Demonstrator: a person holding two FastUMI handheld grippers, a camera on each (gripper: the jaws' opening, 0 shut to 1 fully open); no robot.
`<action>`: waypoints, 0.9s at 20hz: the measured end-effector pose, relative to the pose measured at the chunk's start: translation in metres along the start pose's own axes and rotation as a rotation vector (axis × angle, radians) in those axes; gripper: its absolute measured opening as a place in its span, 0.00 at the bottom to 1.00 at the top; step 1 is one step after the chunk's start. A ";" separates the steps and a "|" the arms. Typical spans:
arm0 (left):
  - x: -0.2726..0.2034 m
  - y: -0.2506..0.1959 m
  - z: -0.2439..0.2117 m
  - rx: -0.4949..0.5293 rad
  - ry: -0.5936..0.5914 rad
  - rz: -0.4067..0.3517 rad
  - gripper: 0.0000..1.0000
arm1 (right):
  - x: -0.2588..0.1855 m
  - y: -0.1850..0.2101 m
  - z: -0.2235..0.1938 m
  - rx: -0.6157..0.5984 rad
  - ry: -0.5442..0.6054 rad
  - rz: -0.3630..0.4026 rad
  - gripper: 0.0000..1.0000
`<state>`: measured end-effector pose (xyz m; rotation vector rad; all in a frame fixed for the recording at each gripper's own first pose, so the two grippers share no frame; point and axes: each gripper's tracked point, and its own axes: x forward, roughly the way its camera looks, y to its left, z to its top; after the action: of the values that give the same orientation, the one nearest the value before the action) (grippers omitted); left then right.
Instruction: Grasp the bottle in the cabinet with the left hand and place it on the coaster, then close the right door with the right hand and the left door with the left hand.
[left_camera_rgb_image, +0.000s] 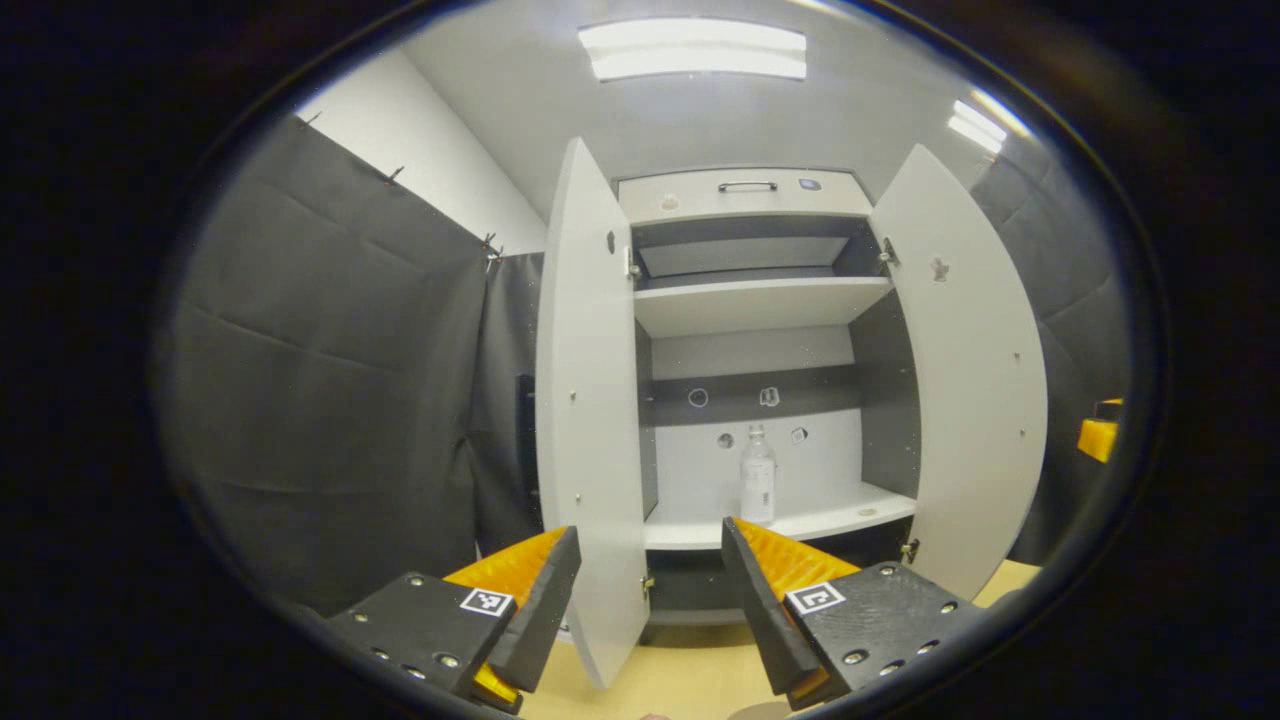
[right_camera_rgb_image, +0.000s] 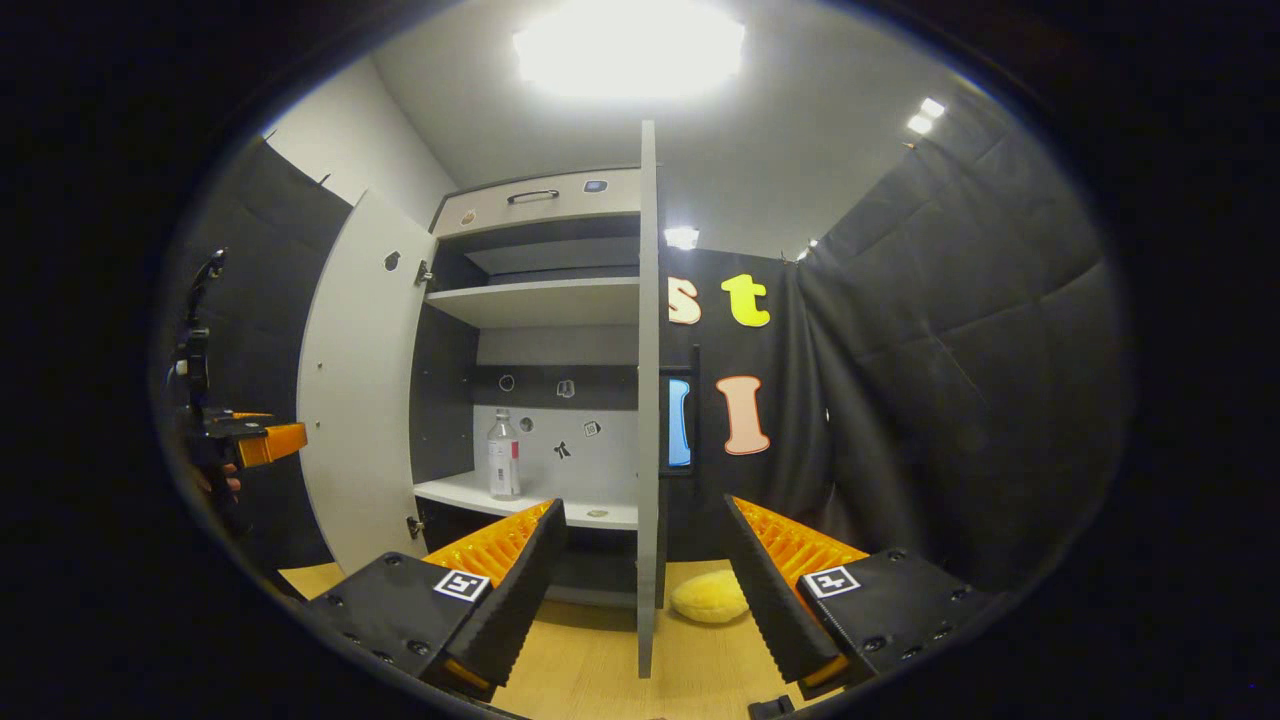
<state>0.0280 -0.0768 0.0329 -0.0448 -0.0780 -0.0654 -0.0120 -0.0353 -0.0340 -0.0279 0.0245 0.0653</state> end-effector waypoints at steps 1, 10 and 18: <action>0.005 -0.006 0.001 -0.005 -0.005 -0.009 0.83 | -0.002 -0.007 -0.002 -0.003 0.002 -0.003 0.98; 0.060 -0.050 0.015 0.009 -0.038 -0.106 0.83 | 0.002 -0.037 -0.012 0.031 0.026 -0.061 0.98; 0.132 -0.084 0.008 -0.047 -0.043 -0.189 0.83 | 0.011 -0.039 -0.008 0.028 0.010 -0.119 0.93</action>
<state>0.1527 -0.1690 0.0544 -0.0856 -0.1235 -0.2550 0.0017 -0.0739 -0.0413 -0.0018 0.0333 -0.0541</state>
